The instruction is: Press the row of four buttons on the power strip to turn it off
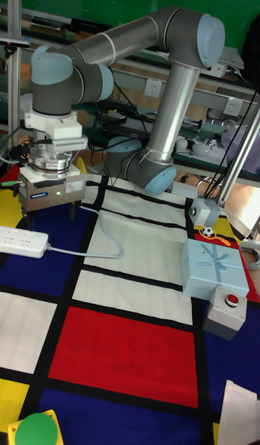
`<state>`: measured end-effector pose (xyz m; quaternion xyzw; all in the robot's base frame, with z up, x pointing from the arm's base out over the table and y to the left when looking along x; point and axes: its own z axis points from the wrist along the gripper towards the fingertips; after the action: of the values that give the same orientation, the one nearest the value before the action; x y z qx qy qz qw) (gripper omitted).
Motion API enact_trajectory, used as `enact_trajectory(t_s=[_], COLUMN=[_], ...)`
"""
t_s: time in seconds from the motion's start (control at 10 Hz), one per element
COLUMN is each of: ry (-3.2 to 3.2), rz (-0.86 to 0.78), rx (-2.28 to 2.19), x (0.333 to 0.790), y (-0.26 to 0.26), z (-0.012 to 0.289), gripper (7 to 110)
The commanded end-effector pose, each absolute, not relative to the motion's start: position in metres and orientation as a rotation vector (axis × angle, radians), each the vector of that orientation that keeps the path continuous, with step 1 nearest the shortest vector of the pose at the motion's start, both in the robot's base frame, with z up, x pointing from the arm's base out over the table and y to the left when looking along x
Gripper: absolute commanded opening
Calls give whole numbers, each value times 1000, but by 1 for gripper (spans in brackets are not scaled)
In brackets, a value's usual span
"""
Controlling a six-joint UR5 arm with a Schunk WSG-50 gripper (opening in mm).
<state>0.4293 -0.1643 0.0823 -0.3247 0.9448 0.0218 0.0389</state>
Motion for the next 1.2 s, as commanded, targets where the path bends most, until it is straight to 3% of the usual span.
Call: enact_trajectory(t_s=[0.0,0.5,0.8,1.1], ry=[2912,2749,2666,2667], rz=[169,186,76,74], rx=[-1137,-1497,-1642,-1614], x=[405,372,380,383], y=[-158,-197,-211,-197], z=[82,61,56,42], gripper=[22,22,22,22])
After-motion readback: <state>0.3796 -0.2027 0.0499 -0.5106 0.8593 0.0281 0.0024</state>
